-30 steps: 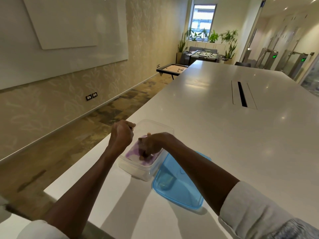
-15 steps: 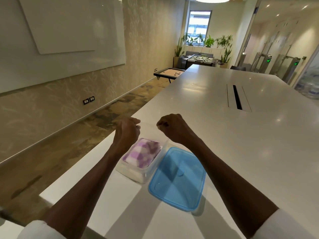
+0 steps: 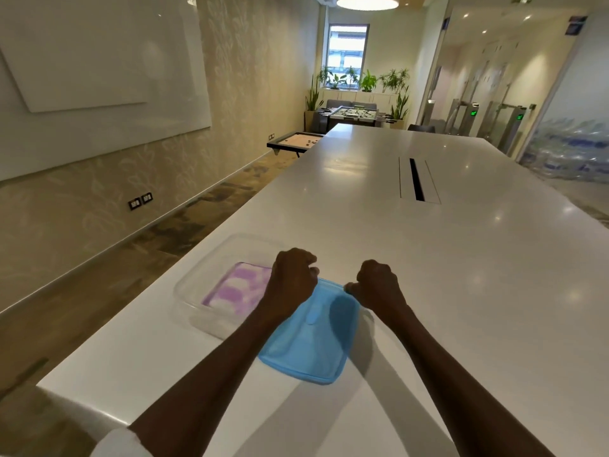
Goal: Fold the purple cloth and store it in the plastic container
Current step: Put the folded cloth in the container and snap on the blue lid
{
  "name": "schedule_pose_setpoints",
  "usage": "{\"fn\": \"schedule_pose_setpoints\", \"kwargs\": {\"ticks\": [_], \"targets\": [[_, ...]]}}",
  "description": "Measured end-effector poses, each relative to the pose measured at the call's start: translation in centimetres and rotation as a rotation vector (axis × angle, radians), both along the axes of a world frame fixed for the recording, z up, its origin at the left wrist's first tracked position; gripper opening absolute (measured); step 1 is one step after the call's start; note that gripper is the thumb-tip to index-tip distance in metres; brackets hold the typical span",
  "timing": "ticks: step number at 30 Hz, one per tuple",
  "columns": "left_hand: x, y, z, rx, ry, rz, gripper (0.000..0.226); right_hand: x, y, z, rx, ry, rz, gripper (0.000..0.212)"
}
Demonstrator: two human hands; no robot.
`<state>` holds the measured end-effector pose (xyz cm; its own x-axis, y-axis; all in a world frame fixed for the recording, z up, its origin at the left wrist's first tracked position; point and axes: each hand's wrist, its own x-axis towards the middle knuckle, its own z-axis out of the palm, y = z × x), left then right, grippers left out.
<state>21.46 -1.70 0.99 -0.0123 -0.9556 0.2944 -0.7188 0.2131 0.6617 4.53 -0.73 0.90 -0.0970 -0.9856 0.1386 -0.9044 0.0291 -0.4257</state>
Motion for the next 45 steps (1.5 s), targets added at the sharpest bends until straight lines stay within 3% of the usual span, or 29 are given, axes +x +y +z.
{"fn": "schedule_pose_setpoints", "kwargs": {"ticks": [5, 17, 23, 27, 31, 35, 38, 41, 45], "targets": [[-0.6, 1.5, -3.2, 0.067, -0.158, 0.036, 0.035, -0.7, 2.2, -1.5, 0.097, -0.051, -0.069, 0.036], [-1.1, 3.4, -4.7, 0.079, -0.253, 0.040, 0.020, -0.5, 4.3, -4.1, 0.313, -0.520, -0.135, 0.023], [-1.7, 3.4, -4.1, 0.054, -0.255, 0.038, 0.018, -1.0, 4.3, -3.6, 0.198, -0.596, -0.171, 0.024], [-2.3, 3.2, -2.8, -0.023, -0.273, 0.021, 0.022, -2.6, 4.4, -1.7, 0.081, -0.672, -0.200, 0.010], [-3.4, 3.1, -0.7, -0.093, -0.323, -0.030, 0.029, -4.5, 4.4, 1.4, -0.080, -0.563, -0.196, 0.027], [-4.2, 2.4, 1.4, 0.028, 0.047, 0.012, 0.028, -5.7, 5.2, 4.2, -0.321, -0.373, -0.158, 0.021], [-4.2, 1.7, 3.1, 0.391, 0.700, -0.026, 0.013, -6.1, 5.7, 5.3, -0.456, -0.266, -0.139, 0.015], [-3.6, 1.4, 4.5, 0.649, 1.230, -0.116, 0.031, -6.3, 6.4, 5.7, -0.556, -0.228, -0.089, 0.013], [-2.2, 1.1, 5.6, 0.878, 1.578, -0.195, 0.039, -6.6, 7.1, 5.3, -0.632, -0.177, 0.004, 0.021]]}}
